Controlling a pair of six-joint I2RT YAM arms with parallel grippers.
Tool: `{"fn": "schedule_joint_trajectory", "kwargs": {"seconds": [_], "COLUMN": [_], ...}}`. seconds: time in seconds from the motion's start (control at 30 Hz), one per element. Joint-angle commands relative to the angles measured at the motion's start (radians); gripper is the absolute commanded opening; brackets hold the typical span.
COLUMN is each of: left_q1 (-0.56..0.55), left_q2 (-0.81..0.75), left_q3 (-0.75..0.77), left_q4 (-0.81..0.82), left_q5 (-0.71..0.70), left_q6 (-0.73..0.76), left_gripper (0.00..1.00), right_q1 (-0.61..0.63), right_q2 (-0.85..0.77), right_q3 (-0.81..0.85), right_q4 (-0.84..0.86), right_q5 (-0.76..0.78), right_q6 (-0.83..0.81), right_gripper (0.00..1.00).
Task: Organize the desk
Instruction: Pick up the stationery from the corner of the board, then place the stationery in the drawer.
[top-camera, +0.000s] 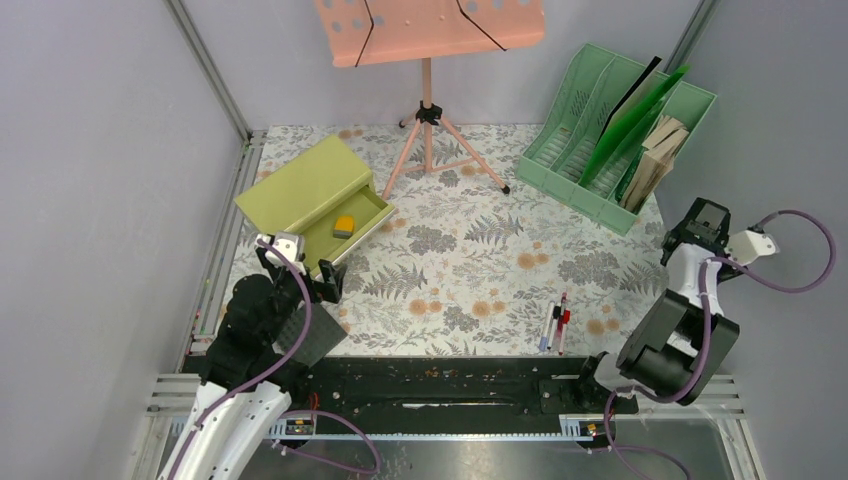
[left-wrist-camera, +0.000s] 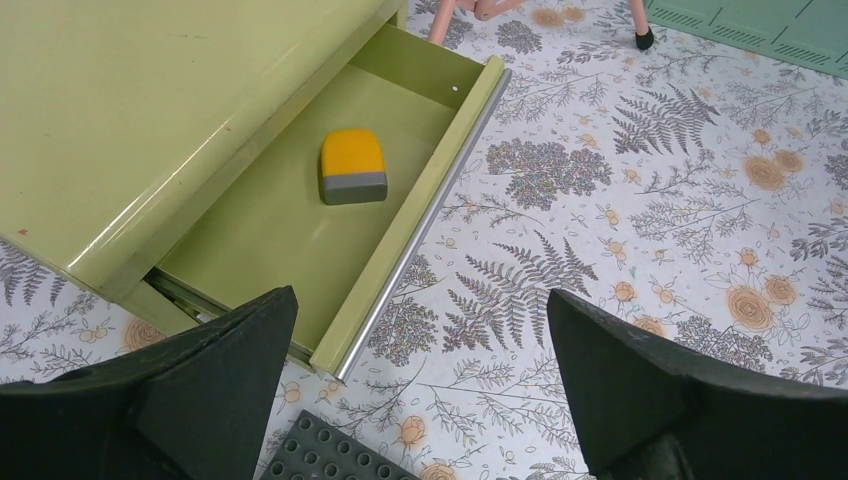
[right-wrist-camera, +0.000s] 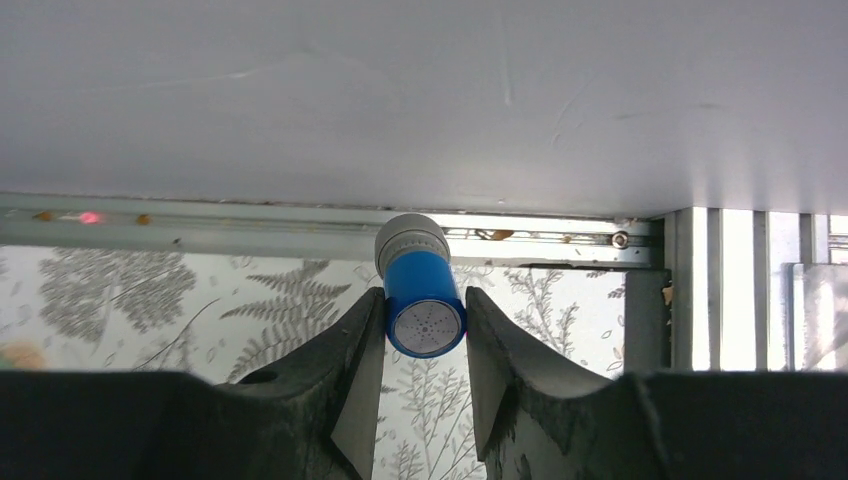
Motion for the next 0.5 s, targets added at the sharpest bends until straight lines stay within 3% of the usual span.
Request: {"fn": "schedule_joint_trajectory", "kwargs": {"seconds": [0.0, 0.47], "left_q1": [-0.005, -0.008], "left_q2": [-0.013, -0.015], "left_q3": [-0.003, -0.003], "left_q4": [0.062, 0.061], "left_q5": [0.016, 0.016], "left_q6": [0.013, 0.015], "left_gripper": [0.99, 0.99], "right_q1": [0.045, 0.133], "right_q2": [-0.085, -0.227], "right_q3": [-0.016, -0.176], "right_q4": [-0.009, -0.029], "right_q5": [0.004, -0.131], "right_q6": [0.050, 0.232], "right_gripper": [0.00, 0.00]}}
